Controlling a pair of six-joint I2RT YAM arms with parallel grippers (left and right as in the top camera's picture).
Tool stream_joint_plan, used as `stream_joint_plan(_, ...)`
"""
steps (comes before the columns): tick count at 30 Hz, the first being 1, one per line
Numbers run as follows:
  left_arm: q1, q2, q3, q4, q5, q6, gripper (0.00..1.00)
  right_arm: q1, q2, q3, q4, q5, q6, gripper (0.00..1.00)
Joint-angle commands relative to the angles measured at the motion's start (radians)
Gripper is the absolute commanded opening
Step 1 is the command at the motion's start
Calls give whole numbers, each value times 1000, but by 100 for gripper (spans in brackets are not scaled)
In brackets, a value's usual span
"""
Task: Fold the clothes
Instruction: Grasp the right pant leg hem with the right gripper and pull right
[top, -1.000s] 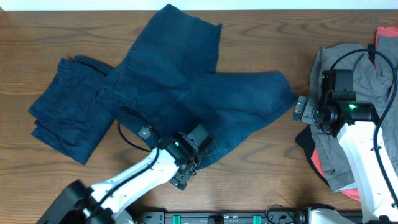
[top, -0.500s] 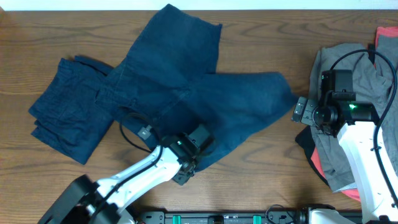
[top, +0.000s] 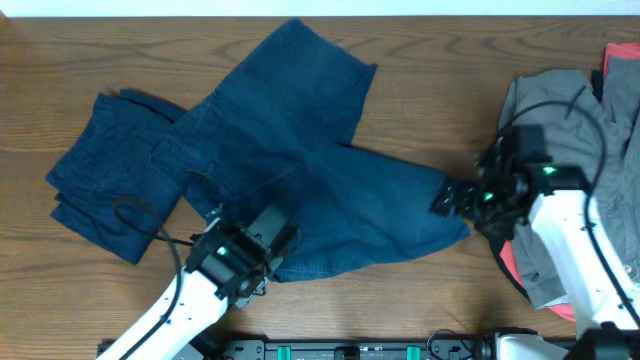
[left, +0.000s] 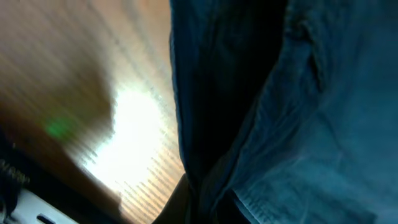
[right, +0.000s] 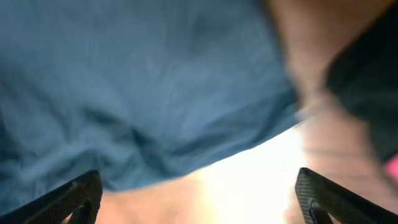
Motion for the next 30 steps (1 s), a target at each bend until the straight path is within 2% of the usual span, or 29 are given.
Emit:
stream_joint_plan(1,7,-13,-5,3,-63,36,6,32,5,-90,18,-83,117,97)
stream_joint_plan(4,7,-8,-5,2,-63,36,6,34,5,-177,93,-25,202,96)
stream_joint_plan(8,7,-8,-5,1,-60,37,6,34,5,-298,291,40,275,96)
stream_joint_plan(12,7,-8,-5,-26,-56,36,6,34,5,-395,542,52,314,89)
stream_joint_plan(15,7,-8,-5,-47,-56,37,6,34,5,-423,625,73,341,75)
stream_joint_plan(18,7,-8,-5,-54,-56,37,6,34,5,-426,638,85,343,59)
stream_joint_plan(21,7,-8,-5,-54,-56,36,6,34,5,-426,621,85,343,20)
stream_joint_plan(23,7,-8,-5,-53,-56,36,6,34,5,-426,605,85,343,1)
stream_joint_plan(26,7,-8,-5,-50,-45,41,6,26,-3,-422,584,84,342,1)
stream_joint_plan(30,6,-8,-5,-18,39,135,6,-26,-48,-375,514,84,313,1)
